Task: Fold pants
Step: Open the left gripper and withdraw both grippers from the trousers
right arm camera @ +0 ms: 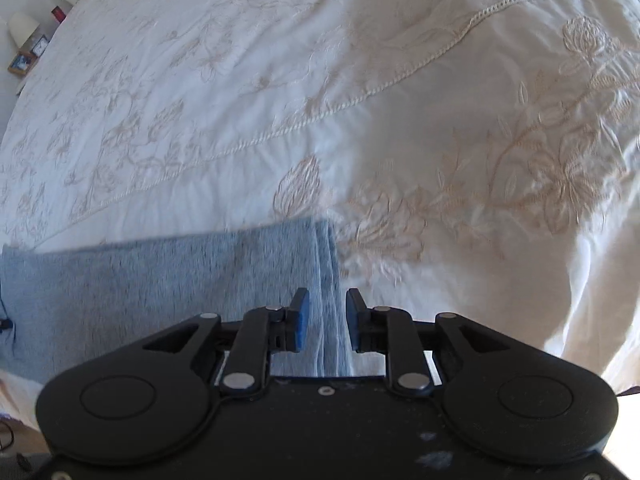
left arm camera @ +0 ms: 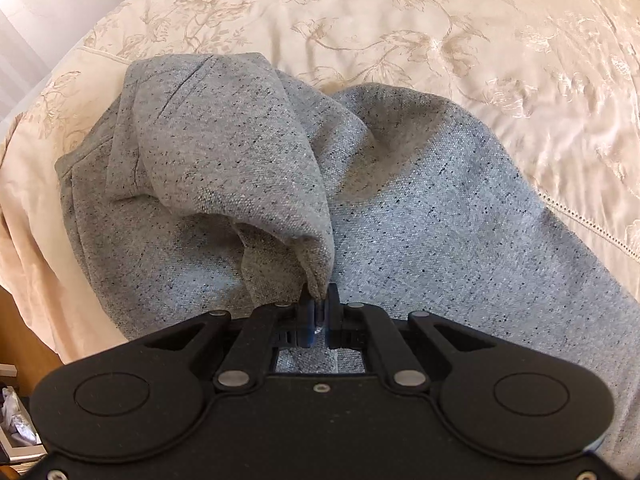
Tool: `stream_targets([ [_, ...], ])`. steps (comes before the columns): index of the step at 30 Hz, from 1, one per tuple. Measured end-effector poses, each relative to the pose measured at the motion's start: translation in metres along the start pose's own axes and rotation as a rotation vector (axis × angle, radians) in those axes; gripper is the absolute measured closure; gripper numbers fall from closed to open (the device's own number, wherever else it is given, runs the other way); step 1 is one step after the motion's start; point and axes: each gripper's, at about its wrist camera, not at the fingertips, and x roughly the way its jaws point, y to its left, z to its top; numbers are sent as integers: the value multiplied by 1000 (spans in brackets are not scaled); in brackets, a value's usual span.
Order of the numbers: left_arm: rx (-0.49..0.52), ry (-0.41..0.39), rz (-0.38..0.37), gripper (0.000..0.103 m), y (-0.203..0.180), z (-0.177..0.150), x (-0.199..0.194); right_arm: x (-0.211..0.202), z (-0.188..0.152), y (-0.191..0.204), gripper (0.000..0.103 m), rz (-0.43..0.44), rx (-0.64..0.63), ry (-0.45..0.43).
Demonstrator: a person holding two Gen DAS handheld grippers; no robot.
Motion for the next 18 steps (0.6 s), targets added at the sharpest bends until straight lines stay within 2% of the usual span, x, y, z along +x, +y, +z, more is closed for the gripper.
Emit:
stream_targets([
  [4,12,12,-12,97,3,1,-1,8,-31,11,81,-5,-18,48],
  [6,27,16,-25,92,8,0,-4,16,-38,17,84,-37,-22,65],
  [7,38,21,-24,87,12,0,-4,20,-42,22,97,-75,-45,86],
  [8,49,27,-29,84,16,-1,-5,25,-45,27,100,-128,-70,95],
  [10,73,27,-42,84,26,-3,-9,25,-51,31,100,-172,-75,90],
  [12,101,15,-58,84,36,-4,-15,21,-51,32,99,-181,-40,76],
  [14,132,6,-90,83,47,-2,-21,12,-49,33,92,-193,4,40],
  [18,164,-22,-171,81,74,7,-33,-10,-39,49,89,-223,47,-55],
])
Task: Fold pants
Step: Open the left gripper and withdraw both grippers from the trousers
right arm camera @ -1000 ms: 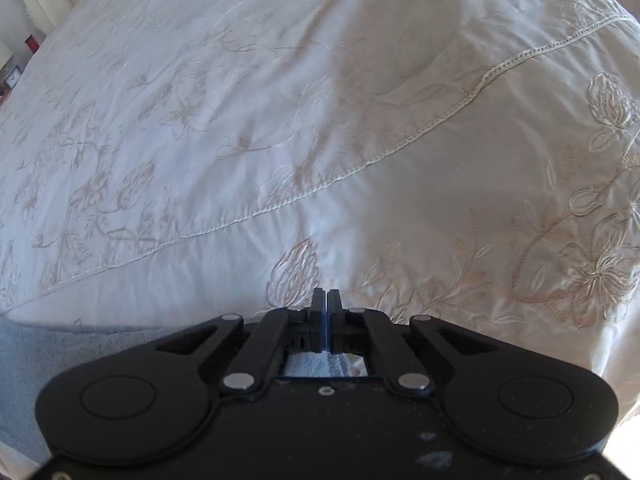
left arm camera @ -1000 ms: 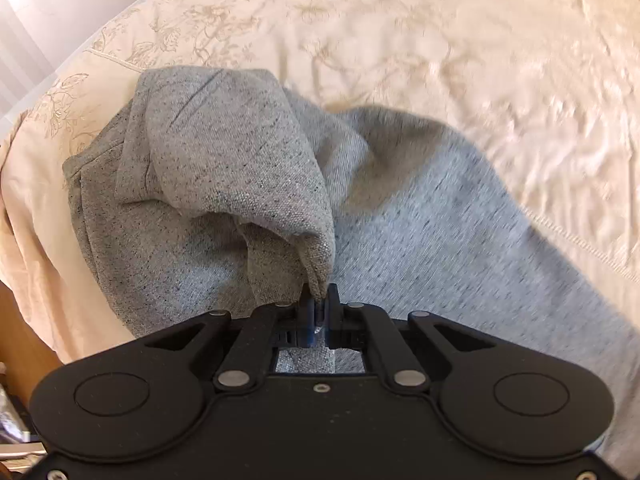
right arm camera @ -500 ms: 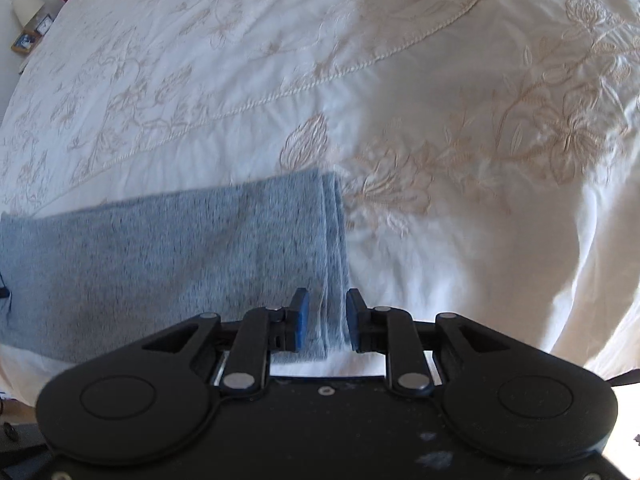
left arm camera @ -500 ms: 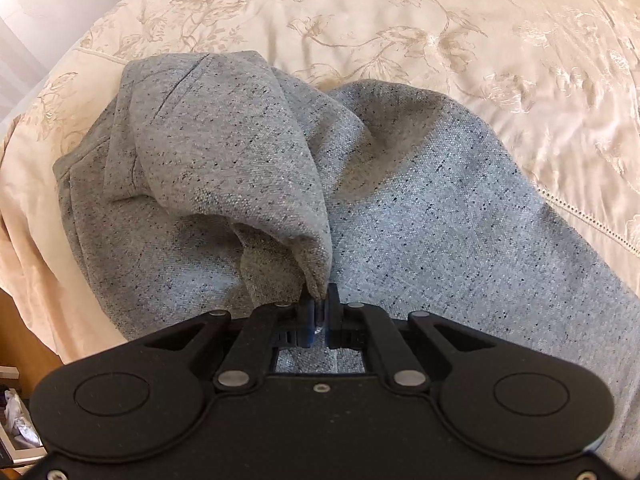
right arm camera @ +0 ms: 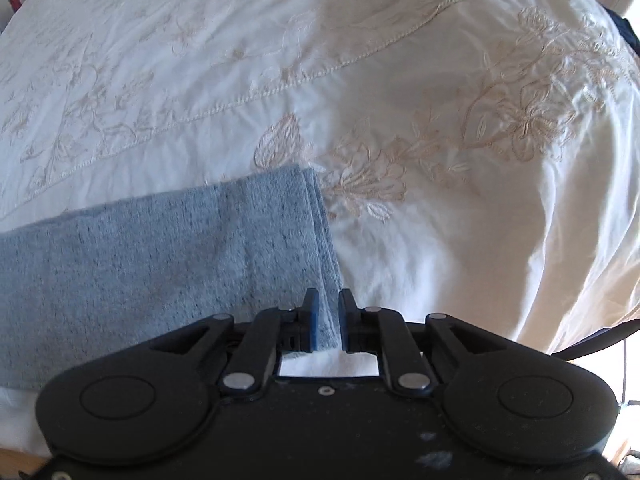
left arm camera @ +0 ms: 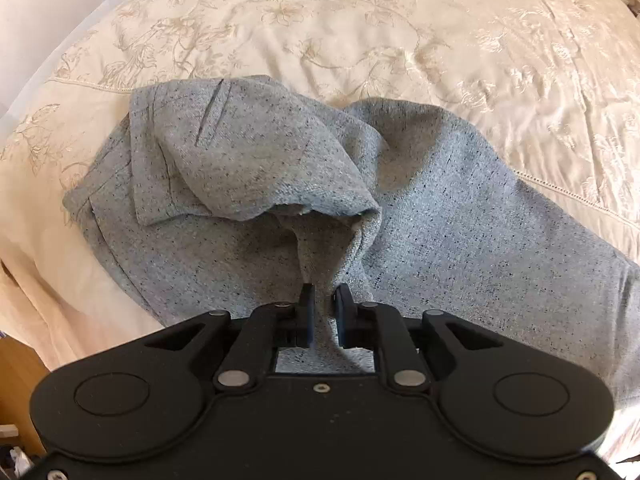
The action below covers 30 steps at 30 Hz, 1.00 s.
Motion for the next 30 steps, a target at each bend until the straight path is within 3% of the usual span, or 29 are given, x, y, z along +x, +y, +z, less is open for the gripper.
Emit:
stream_targets([
  [6,28,-1,-187,71,46,17,-19,-34,12,71,86,46,-21,-82],
  [10,183,52,-277,71,63,21,-24,-50,11,157,83,154,-99,-71],
  [13,254,51,-261,71,81,19,-23,-57,3,221,83,227,-159,-55],
  [17,135,38,-181,71,119,34,-2,-64,-15,305,83,335,-224,-16],
  [22,-62,60,-191,71,159,58,35,-65,-37,385,83,420,-297,37],
  [30,-214,135,-184,71,185,80,89,-61,-64,469,82,434,-445,58],
])
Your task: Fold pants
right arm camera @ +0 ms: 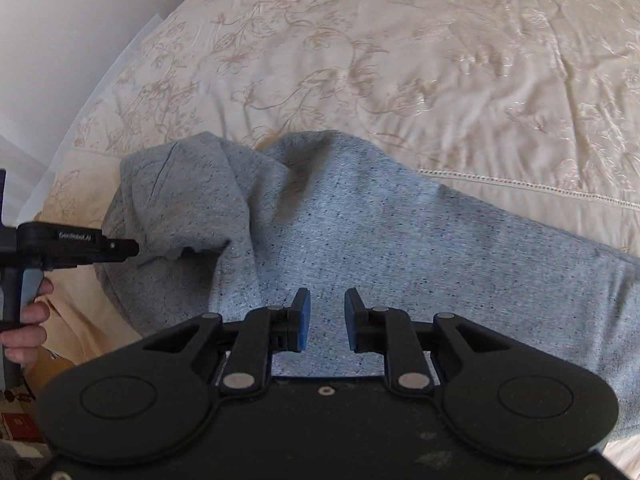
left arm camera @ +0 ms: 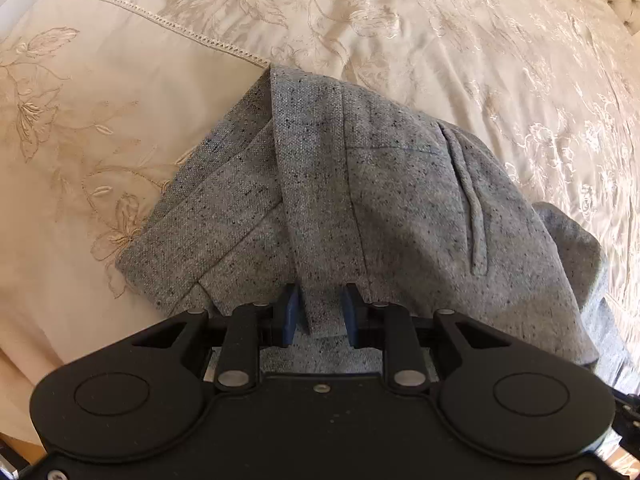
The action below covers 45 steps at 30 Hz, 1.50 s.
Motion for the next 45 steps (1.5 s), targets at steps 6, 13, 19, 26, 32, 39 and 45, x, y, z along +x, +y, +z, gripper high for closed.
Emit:
stream_targets([
  [6,-13,18,-12,71,-2,5,14,28,0,17,82,-26,-8,61],
  [13,-85,40,-94,72,18,13,18,39,-5,20,81,-29,-3,109],
  [19,-19,-1,-110,96,17,17,-4,40,-4,27,81,-16,-2,109],
  [26,34,-46,-81,97,41,25,-58,34,-4,29,81,-9,-11,106],
  [32,64,-56,4,97,68,43,-78,38,-4,25,80,5,12,117],
  [39,141,-3,169,92,52,46,-54,41,-5,27,80,13,-6,136],
  [45,77,-234,327,93,30,49,-93,28,5,23,80,15,-13,105],
])
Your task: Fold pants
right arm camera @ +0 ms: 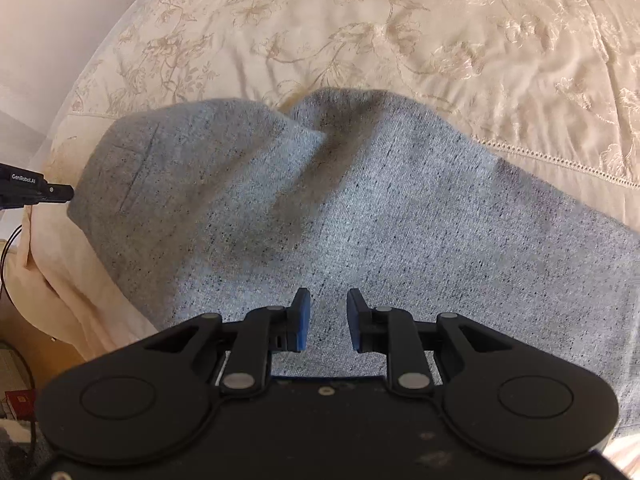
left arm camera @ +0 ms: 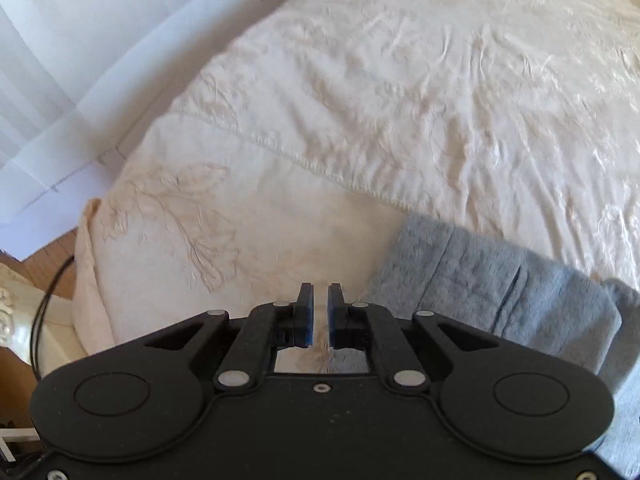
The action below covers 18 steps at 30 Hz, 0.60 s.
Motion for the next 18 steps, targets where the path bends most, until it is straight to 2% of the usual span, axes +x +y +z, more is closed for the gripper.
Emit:
stream_targets([
  [3,71,-75,-33,93,-27,14,-12,-14,12,-9,80,9,27,-60],
  [8,189,-72,-164,90,-90,38,8,-21,45,-19,77,40,77,-199],
  [10,247,-40,-207,86,-114,44,25,-18,60,-25,73,136,92,-251],
  [11,284,-11,-223,83,-126,44,37,-15,69,-28,73,155,107,-250],
  [14,350,80,-228,83,-140,33,62,-2,94,-32,70,131,142,-224],
  [16,367,155,-248,83,-132,14,74,5,106,-33,70,108,144,-214],
  [18,388,194,-221,83,-116,-13,81,11,118,-33,70,99,128,-202],
])
